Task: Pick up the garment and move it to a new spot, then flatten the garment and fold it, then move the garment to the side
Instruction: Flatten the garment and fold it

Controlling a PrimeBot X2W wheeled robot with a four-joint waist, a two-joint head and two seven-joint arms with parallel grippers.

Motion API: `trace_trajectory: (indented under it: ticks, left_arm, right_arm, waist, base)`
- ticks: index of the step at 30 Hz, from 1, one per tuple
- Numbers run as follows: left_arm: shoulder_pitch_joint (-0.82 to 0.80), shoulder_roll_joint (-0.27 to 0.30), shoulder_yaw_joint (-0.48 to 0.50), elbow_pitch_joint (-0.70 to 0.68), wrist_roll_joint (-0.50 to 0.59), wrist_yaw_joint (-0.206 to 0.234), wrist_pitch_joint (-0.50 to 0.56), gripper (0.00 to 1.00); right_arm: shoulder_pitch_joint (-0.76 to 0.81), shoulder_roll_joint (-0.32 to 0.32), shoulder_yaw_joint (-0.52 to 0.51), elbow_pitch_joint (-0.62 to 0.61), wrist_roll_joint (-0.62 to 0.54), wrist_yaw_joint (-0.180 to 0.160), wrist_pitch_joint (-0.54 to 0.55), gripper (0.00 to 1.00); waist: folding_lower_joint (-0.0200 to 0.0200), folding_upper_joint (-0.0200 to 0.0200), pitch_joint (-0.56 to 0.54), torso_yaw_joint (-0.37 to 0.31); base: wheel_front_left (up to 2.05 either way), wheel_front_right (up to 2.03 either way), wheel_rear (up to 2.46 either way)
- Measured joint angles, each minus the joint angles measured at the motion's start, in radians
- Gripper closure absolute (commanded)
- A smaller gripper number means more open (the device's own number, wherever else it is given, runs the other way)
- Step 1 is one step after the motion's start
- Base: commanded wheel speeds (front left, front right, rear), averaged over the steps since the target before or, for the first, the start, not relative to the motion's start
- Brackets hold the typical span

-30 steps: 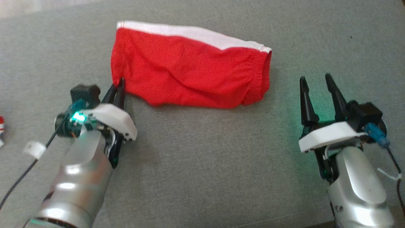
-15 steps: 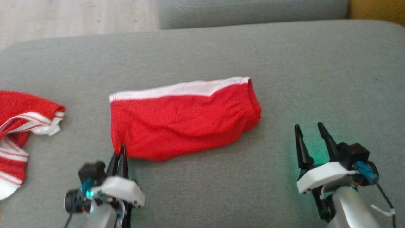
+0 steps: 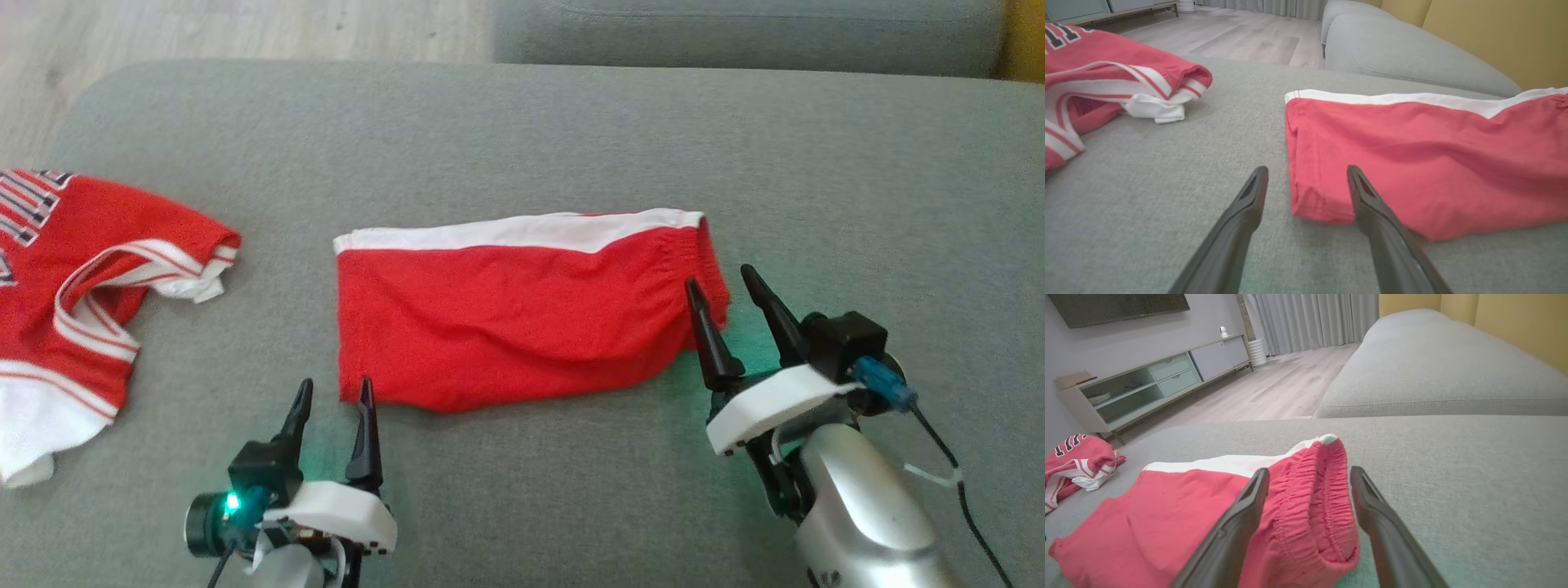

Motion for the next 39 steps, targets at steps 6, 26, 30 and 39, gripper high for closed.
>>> trace_trajectory:
  ticks: [6,26,30,39]
  left_arm:
    - [0.003,-0.011,0.013,0.021,0.014,-0.021,0.0,0.0]
    - [0.009,-0.019,0.047,-0.004,0.086,-0.061,0.0,0.0]
    - [0.035,-0.02,0.047,-0.003,0.094,-0.068,0.0,0.0]
    - [0.063,-0.02,0.013,0.018,0.093,-0.076,0.0,0.0]
  right_arm:
    - [-0.05,0.0,-0.029,0.189,0.011,0.0,0.003,0.0]
    - [-0.091,0.001,0.007,0.281,0.413,0.0,-0.003,1.0]
    - [-0.052,-0.012,-0.095,0.265,0.417,0.0,-0.003,1.0]
    - [-0.015,-0.046,-0.119,0.147,0.391,0.0,0.006,1.0]
  waist:
    - [0.0,0.0,0.023,0.047]
    - [0.0,0.0,0.021,0.02]
    - [0.0,0.0,-0.001,-0.004]
    - [0.0,0.0,-0.037,-0.04]
  base:
    - [0.0,0.0,0.0]
    - [0.0,0.0,0.0]
    - [0.0,0.0,0.0]
    - [0.0,0.0,0.0]
